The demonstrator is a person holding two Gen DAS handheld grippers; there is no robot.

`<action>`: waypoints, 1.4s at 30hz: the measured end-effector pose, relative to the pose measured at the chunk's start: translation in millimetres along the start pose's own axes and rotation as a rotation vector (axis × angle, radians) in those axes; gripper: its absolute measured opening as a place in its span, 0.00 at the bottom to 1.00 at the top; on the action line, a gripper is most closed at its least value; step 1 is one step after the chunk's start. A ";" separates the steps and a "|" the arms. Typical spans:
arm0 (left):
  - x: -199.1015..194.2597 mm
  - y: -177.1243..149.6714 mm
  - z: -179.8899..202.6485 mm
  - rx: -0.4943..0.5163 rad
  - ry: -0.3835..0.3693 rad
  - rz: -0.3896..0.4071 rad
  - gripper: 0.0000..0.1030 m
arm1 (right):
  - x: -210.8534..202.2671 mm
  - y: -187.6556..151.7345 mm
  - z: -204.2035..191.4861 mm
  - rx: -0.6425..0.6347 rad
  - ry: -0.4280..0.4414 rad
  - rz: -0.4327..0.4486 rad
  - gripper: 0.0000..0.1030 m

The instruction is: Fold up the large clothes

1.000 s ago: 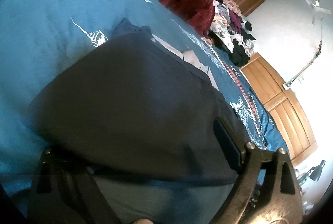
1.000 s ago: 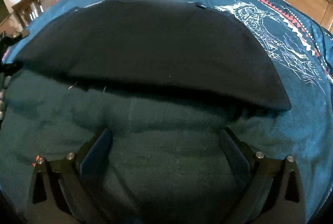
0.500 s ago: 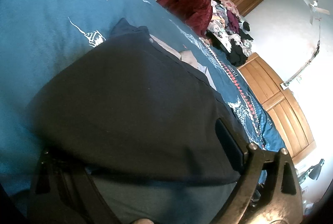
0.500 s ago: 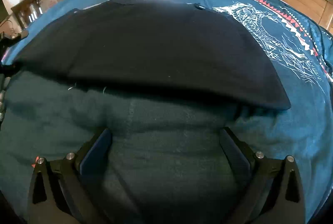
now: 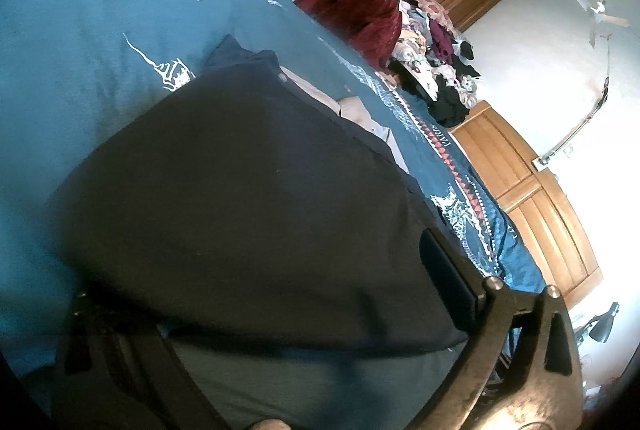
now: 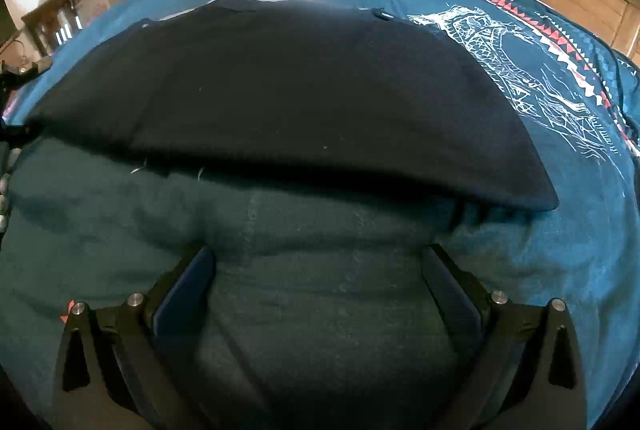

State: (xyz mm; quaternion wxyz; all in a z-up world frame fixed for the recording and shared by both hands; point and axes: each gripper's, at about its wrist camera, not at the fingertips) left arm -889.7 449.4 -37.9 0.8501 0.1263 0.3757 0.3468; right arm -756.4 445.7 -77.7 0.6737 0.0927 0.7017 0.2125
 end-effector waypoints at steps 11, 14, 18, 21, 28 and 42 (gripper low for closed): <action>-11.2 7.4 -11.1 -0.112 -0.087 0.023 0.92 | 0.9 -3.4 1.9 0.008 0.021 0.032 1.00; -9.1 11.2 -16.3 -0.171 -0.081 0.073 0.93 | 1.4 -3.6 2.0 0.008 0.024 0.034 1.00; 0.7 15.6 -11.4 -0.191 -0.031 0.111 1.00 | 1.7 -4.9 3.2 0.012 0.033 0.038 1.00; 6.7 20.5 -9.9 -0.206 0.017 0.082 0.89 | -2.1 -3.0 -1.5 -0.006 0.009 0.017 1.00; -6.7 18.1 -19.6 -0.281 0.109 0.114 0.01 | -72.0 36.9 -2.2 0.037 0.252 -0.051 0.85; 28.9 16.2 137.6 0.431 0.343 0.147 0.02 | -4.6 323.7 -169.4 -0.214 0.616 -0.182 0.94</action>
Point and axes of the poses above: each gripper's, at about its wrist camera, not at the fingertips, and x roughly the way its jaws point, z to its right, y to its top, and after that the axes turned 10 degrees about -z, right-handed
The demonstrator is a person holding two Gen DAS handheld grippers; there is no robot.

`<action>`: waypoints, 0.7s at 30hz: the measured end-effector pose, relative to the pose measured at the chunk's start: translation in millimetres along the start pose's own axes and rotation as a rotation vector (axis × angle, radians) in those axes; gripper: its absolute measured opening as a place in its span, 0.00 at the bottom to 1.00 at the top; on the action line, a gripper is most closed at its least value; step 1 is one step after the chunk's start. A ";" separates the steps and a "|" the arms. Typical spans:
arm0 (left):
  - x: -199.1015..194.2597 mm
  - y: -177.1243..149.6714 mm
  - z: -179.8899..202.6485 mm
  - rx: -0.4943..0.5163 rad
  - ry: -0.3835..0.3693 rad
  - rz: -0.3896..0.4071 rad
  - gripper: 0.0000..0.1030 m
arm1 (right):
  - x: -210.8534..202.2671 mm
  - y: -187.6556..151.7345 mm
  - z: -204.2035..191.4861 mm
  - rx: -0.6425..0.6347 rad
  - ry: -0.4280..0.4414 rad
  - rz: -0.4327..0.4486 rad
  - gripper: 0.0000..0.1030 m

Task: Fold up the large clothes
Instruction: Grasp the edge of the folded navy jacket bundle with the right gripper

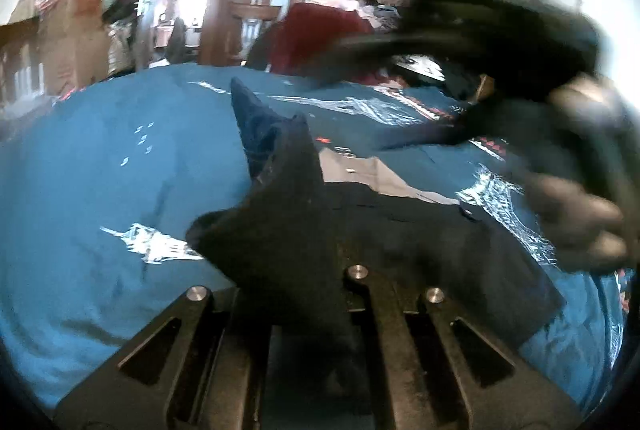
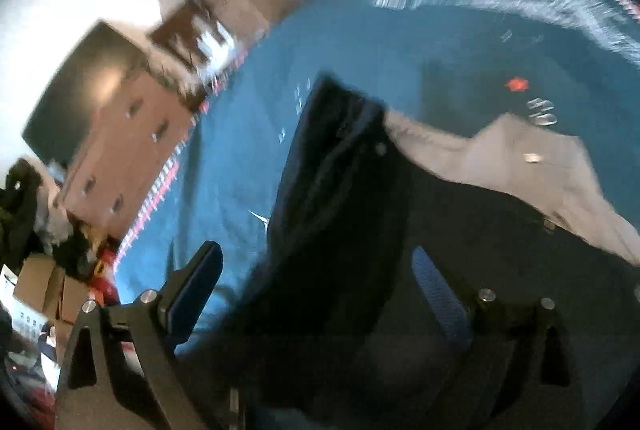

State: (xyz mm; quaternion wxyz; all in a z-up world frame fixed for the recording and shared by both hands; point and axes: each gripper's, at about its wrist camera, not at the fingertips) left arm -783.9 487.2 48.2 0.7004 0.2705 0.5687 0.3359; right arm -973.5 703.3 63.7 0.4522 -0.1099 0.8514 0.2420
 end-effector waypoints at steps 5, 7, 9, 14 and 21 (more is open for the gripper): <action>11.2 -4.3 22.9 0.107 -0.034 -0.038 0.03 | 35.9 30.6 30.9 0.042 -0.066 -0.039 0.65; 13.0 -7.2 31.7 0.145 -0.053 -0.050 0.04 | 24.6 22.8 60.0 0.106 -0.065 0.028 0.49; 13.6 -6.8 40.6 0.179 -0.081 -0.063 0.04 | 1.8 -0.1 97.2 0.194 -0.021 0.125 0.35; 32.0 -6.7 98.8 0.322 -0.221 -0.146 0.05 | -41.4 -73.8 190.0 0.339 0.034 0.204 0.23; 68.6 -24.3 184.5 0.488 -0.324 -0.292 0.09 | -73.2 -147.5 307.3 0.519 0.184 0.237 0.21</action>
Point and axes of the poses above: each gripper's, at about its wrist camera, not at the fingertips, and x roughly the way its jaws point, z to its right, y to its top, and after that the axes turned 10 degrees about -z, right-handed
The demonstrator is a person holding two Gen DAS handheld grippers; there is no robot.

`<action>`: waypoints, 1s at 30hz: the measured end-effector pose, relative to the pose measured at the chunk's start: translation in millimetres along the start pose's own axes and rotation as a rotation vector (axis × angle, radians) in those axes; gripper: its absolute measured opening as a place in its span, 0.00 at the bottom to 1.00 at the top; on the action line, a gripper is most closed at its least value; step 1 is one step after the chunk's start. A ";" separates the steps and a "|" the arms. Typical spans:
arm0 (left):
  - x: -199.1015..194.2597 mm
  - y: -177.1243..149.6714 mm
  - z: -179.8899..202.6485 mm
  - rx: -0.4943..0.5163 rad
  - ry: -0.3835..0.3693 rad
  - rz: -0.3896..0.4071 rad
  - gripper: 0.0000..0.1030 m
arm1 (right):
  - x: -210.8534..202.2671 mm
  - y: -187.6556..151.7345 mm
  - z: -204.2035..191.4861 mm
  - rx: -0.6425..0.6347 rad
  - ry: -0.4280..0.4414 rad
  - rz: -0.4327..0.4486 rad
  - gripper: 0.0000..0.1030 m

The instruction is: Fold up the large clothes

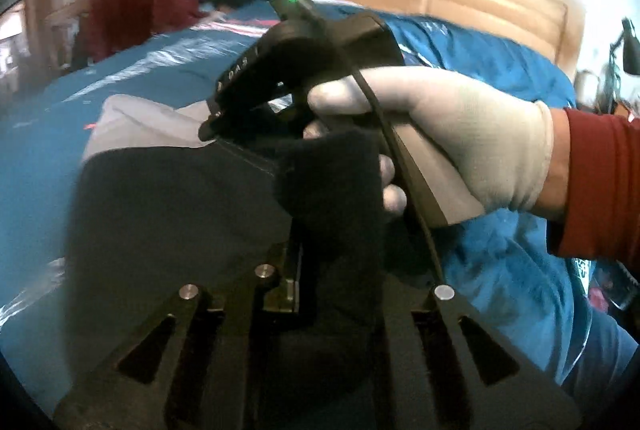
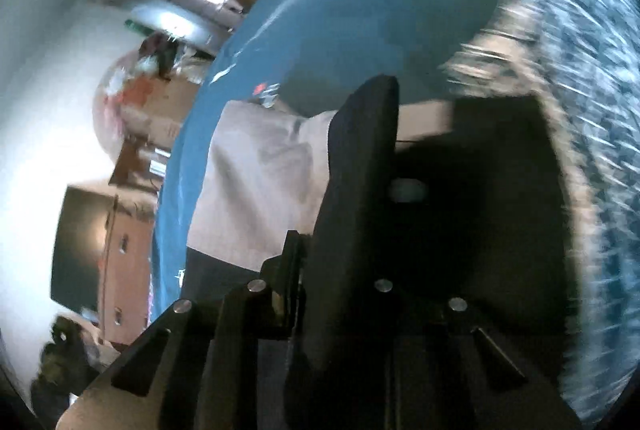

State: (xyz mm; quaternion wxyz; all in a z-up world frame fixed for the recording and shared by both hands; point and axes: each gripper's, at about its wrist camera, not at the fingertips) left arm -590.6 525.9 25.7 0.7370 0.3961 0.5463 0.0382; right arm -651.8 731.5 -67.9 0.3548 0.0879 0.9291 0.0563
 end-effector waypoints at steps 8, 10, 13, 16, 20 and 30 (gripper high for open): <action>25.5 17.2 25.0 0.029 -0.020 -0.068 0.13 | -7.9 27.0 58.7 0.009 0.093 -0.041 0.20; 42.8 21.0 29.5 0.029 -0.020 -0.102 0.15 | -2.6 35.4 71.4 0.011 0.102 -0.060 0.16; 73.1 12.8 29.6 0.023 -0.007 -0.166 0.27 | 8.7 37.8 89.7 0.041 0.166 -0.083 0.10; 67.0 6.3 27.3 0.000 -0.025 -0.148 0.31 | 7.4 35.8 92.3 0.064 0.199 -0.109 0.19; 24.7 -7.6 21.5 -0.017 -0.058 -0.141 0.32 | -16.6 11.7 83.0 0.073 0.185 -0.137 0.44; -131.1 -101.5 -40.2 -0.229 0.048 0.036 0.40 | -72.9 -113.8 54.1 -0.003 0.161 -0.155 0.63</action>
Point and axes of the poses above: each gripper's, at about its wrist camera, not at the fingertips, and x roughly the way its jaws point, z to its right, y to its top, and after that the axes turned 10 degrees about -z, right-handed
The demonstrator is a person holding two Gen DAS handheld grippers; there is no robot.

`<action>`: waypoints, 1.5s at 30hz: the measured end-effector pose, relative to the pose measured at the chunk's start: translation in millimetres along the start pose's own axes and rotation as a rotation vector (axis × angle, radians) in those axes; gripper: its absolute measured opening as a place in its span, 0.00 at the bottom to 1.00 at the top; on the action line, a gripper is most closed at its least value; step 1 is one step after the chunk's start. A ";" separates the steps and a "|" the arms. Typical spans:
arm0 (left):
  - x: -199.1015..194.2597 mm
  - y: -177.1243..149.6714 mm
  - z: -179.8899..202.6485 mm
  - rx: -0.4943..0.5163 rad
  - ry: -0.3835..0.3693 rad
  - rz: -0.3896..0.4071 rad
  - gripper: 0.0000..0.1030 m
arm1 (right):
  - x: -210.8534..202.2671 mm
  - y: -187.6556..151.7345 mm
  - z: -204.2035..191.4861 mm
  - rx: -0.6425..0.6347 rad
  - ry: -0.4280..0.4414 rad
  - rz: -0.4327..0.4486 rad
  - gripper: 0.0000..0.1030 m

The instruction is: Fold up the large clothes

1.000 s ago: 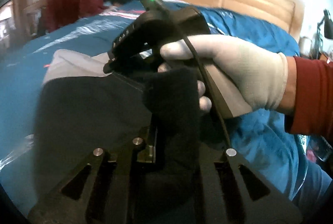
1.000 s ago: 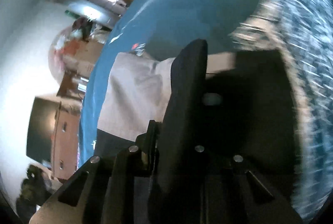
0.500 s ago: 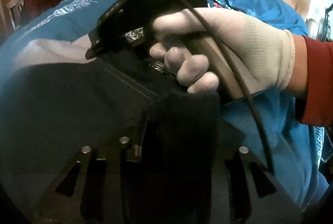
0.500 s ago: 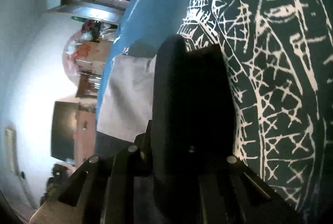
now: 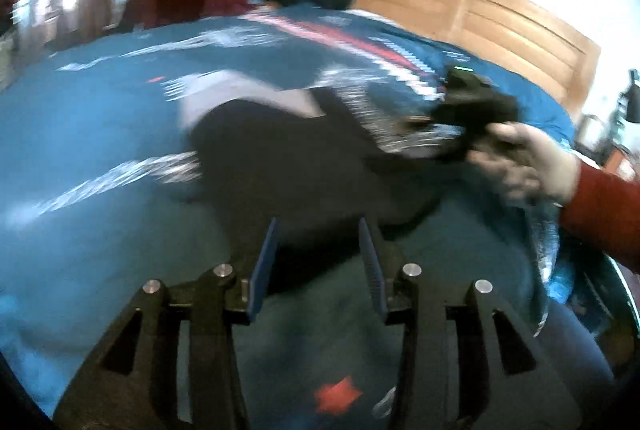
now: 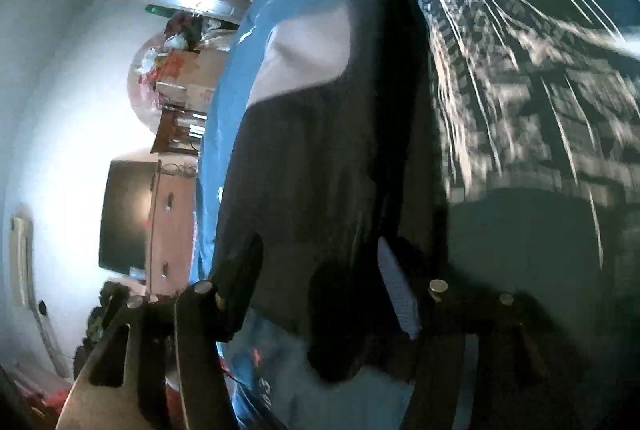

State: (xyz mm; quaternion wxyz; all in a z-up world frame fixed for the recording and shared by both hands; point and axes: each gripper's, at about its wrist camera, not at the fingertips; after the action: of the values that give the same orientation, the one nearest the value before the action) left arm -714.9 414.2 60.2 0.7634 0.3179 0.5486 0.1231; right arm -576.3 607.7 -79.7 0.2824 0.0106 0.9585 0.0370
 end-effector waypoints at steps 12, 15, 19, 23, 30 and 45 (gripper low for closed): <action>44.0 -10.4 -5.2 0.011 0.105 -0.076 0.41 | 14.0 -57.2 -24.3 -0.056 -0.210 0.080 0.62; 60.5 -6.4 -4.2 0.015 0.130 -0.091 0.41 | 20.3 -50.7 -33.9 -0.096 -0.293 0.091 0.20; 65.9 -1.3 -3.5 0.025 0.156 -0.095 0.40 | -0.3 -55.4 -45.5 -0.158 -0.327 0.150 0.07; 71.2 -1.2 -9.9 0.078 0.198 -0.099 0.51 | -9.5 -62.7 1.3 -0.049 -0.303 0.163 0.06; 74.7 -10.5 -22.6 0.089 0.186 -0.169 0.44 | 3.3 -66.3 -14.1 -0.104 -0.307 0.174 0.07; -5.8 1.2 -16.3 0.065 0.119 -0.008 0.38 | -23.6 -75.4 -69.2 -0.309 -0.505 0.291 0.33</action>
State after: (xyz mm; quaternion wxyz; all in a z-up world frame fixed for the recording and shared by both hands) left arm -731.7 417.7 62.2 0.7191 0.3325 0.5982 0.1207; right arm -593.9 527.0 -14.7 0.5013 0.1131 0.8297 0.2181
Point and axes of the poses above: each gripper's, at about its wrist camera, not at the fingertips, and x roughly the way its jaws point, z to its right, y to its top, and after that the axes turned 10 degrees about -z, right-handed
